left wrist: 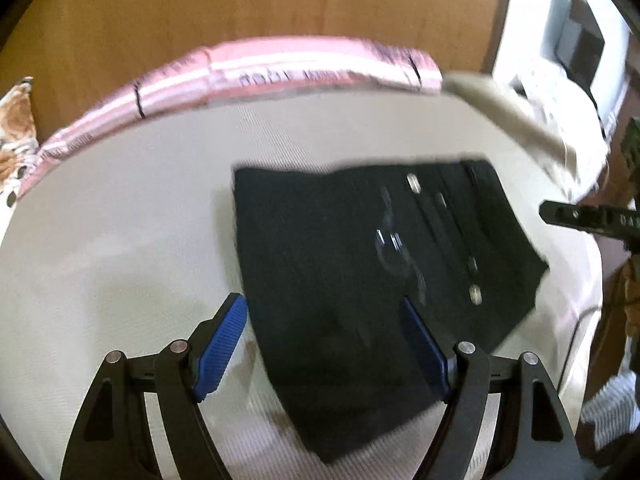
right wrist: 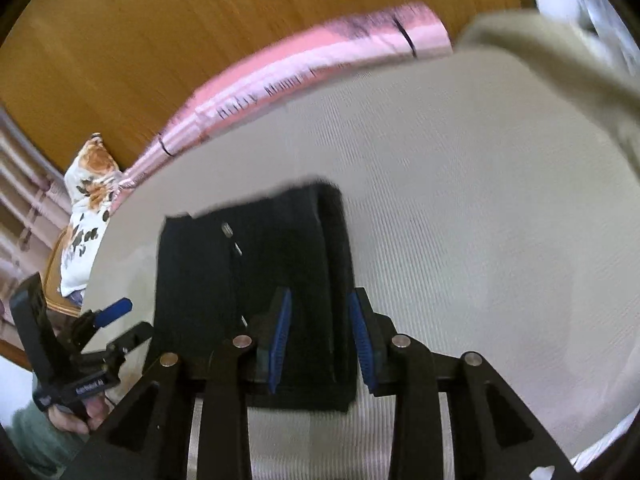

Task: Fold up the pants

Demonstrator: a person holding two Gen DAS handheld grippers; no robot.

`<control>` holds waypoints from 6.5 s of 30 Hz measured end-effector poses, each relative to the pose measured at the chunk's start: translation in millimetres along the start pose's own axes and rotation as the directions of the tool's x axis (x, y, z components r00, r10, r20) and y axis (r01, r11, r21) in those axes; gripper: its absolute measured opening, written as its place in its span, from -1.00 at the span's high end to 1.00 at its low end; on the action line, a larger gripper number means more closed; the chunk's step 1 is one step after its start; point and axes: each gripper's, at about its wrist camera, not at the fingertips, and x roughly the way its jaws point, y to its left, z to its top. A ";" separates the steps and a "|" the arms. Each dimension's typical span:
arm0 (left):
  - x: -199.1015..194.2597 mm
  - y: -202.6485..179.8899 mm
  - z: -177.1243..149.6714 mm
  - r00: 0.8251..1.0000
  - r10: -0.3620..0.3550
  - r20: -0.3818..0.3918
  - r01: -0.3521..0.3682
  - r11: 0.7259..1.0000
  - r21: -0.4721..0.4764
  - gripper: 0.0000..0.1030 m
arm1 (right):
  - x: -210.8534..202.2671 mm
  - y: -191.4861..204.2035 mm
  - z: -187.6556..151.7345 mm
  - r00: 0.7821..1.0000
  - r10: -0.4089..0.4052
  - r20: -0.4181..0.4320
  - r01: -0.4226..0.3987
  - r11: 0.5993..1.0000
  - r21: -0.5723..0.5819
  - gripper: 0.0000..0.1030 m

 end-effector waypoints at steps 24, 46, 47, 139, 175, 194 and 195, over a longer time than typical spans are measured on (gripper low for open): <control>80.3 32.9 28.8 0.984 0.149 -0.100 -0.153 0.988 -0.030 -0.53 | 83.7 19.8 41.4 0.994 -0.088 -0.067 0.080 0.991 -0.108 0.74; 31.3 6.6 -30.6 0.973 0.153 -0.174 -0.157 0.988 -0.006 -0.53 | 50.7 -2.9 -15.0 0.989 -0.074 -0.125 0.071 0.997 -0.029 0.11; 30.1 6.6 -34.3 0.973 0.145 -0.178 -0.150 0.989 -0.012 -0.53 | 51.0 -4.8 -17.1 0.990 -0.066 -0.127 0.064 0.998 -0.020 0.11; 21.2 27.1 7.3 0.980 -0.161 -0.121 0.133 0.968 -0.212 0.68 | 88.3 30.6 12.9 0.933 0.307 -0.189 -0.269 0.942 0.201 0.50; 54.3 169.9 80.6 1.000 0.019 -0.021 -0.024 0.966 -0.257 0.68 | 207.9 136.6 105.8 0.903 0.367 -0.222 -0.340 0.928 0.152 0.51; 71.0 159.1 42.5 0.967 0.228 -0.111 -0.245 0.953 -0.180 -0.10 | 198.6 130.7 72.4 0.977 0.082 -0.195 -0.096 0.993 -0.063 -0.17; 67.7 157.0 39.9 0.966 0.235 -0.106 -0.251 0.952 -0.178 -0.10 | 193.1 128.5 68.8 0.979 0.082 -0.189 -0.094 0.994 -0.058 -0.17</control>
